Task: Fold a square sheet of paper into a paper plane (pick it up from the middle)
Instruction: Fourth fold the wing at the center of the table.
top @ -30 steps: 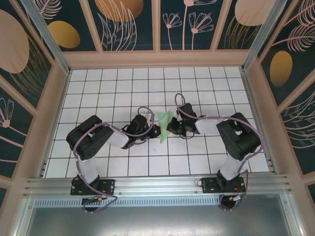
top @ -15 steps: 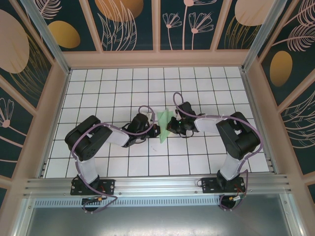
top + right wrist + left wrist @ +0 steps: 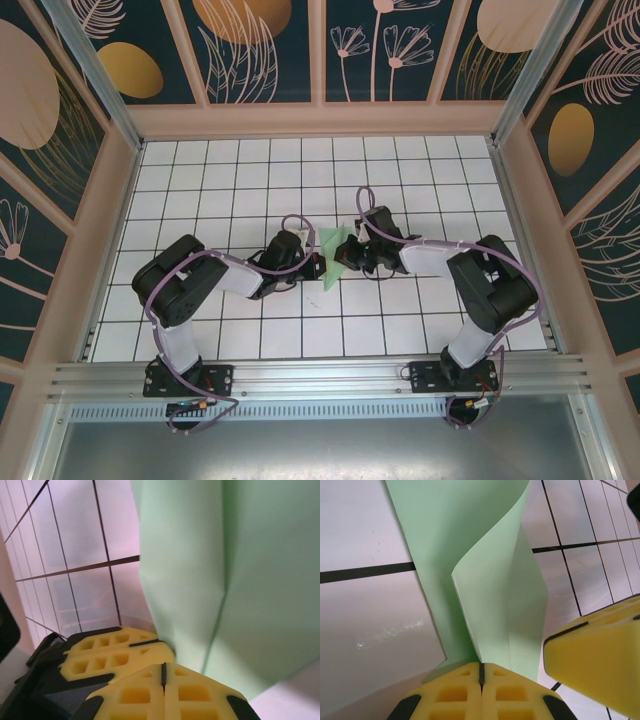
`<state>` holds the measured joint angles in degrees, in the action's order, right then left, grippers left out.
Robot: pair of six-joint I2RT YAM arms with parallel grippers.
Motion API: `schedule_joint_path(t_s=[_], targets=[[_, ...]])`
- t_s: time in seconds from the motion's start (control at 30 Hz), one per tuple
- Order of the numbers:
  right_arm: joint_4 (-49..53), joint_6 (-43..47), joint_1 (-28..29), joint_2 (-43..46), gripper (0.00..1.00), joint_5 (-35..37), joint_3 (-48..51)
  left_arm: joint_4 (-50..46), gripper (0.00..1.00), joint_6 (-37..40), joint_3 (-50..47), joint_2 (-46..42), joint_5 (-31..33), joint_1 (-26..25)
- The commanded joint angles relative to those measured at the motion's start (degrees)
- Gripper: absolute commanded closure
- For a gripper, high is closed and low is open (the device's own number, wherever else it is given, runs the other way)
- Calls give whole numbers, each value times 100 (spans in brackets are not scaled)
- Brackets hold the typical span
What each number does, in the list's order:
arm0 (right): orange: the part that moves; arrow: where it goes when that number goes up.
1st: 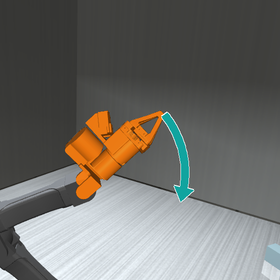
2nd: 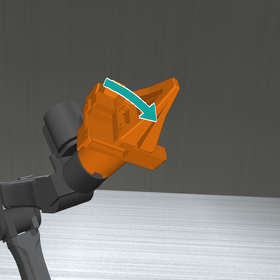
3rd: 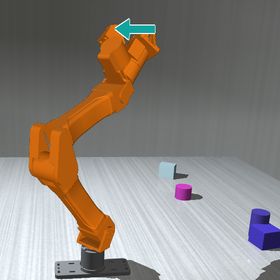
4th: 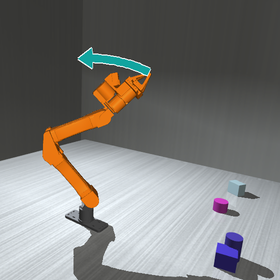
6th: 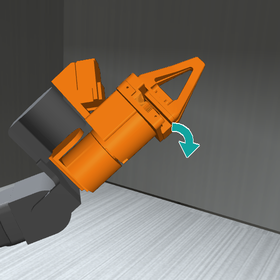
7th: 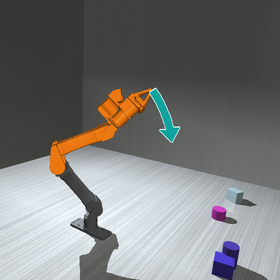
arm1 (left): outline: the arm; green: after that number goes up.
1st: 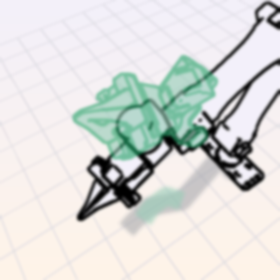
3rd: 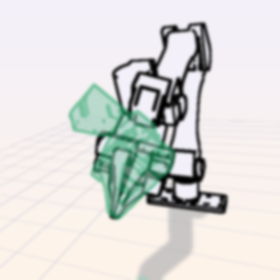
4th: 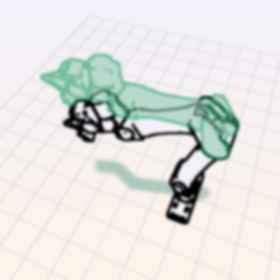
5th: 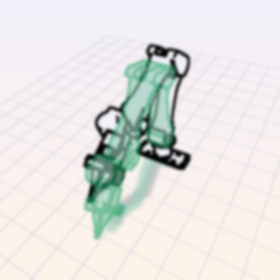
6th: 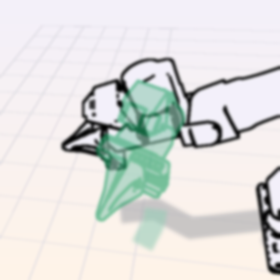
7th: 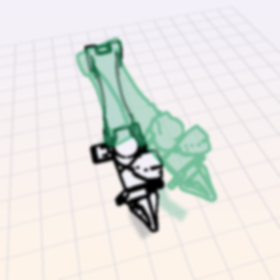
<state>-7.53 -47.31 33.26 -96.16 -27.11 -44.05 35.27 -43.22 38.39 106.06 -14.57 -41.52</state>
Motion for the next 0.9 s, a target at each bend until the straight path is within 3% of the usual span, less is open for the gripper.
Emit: schedule_joint_path(t_s=[0.0,0.33,0.63,0.87], targets=[[-254,-191,108,-235,96,-122,81,-737,100,183,1,353,380,87],[-293,-172,136,-624,96,-9,125,-846,100,183,37,364,433,82],[-496,-218,146,208,95,-138,506,-872,100,156,46,386,455,75],[-1144,-497,279,138,95,-459,822,-859,100,161,55,414,411,86]])
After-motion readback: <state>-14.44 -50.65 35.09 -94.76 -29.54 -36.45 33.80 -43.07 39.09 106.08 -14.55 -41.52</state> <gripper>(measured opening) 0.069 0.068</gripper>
